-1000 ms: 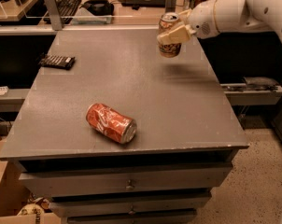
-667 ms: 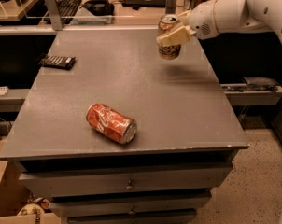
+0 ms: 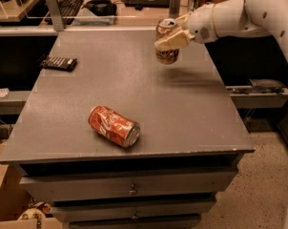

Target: Move orange can near coke can

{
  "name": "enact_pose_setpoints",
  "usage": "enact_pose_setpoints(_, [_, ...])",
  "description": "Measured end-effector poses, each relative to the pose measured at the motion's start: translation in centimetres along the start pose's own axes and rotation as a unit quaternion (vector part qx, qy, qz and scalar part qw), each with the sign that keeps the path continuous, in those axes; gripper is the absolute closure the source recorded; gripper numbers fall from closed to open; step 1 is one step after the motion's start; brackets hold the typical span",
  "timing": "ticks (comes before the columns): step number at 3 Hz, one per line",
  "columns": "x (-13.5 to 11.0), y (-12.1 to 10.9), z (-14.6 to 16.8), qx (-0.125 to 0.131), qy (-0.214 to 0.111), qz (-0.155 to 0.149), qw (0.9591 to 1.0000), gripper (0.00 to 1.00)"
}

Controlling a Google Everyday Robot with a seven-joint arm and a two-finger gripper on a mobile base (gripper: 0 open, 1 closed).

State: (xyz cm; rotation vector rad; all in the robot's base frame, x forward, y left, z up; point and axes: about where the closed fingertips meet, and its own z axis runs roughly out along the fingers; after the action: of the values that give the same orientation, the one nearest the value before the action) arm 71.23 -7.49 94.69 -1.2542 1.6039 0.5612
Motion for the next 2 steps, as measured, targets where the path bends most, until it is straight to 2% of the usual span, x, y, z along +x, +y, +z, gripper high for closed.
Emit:
enact_pose_setpoints(1, [-0.5, 2.7, 0.4, -0.014, -0.025, -0.005, 0.9996, 1.00])
enact_pose_setpoints(2, [-1.2, 6.6, 0.7, -0.037, -0.052, -0.010, 0.9979, 1.00])
